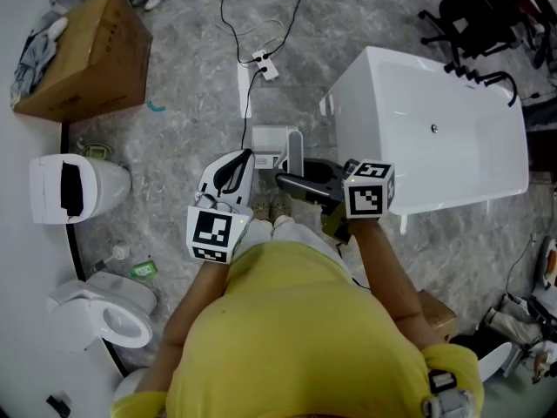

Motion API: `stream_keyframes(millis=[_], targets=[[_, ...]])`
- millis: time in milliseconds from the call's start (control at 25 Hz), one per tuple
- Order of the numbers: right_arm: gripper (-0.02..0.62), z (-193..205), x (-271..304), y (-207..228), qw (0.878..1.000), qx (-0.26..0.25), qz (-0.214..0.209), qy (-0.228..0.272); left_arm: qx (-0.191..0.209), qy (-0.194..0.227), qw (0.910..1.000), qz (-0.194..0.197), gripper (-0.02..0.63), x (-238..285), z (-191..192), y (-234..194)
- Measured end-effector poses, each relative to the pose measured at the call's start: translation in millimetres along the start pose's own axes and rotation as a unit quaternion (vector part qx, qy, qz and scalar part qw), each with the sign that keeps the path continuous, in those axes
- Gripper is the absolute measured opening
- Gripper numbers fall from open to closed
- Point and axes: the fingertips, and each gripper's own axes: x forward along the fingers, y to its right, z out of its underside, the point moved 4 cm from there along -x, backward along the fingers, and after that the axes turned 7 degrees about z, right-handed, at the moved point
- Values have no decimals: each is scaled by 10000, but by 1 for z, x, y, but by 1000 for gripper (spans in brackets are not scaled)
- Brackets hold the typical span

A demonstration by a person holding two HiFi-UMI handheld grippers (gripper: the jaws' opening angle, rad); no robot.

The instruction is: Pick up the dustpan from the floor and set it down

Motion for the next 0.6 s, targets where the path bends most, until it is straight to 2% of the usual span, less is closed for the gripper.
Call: stream_keyframes(millis=[600], targets=[[193,18,24,67,9991,62,364,-229,-18,-41,10000,6,0,2,0,4]])
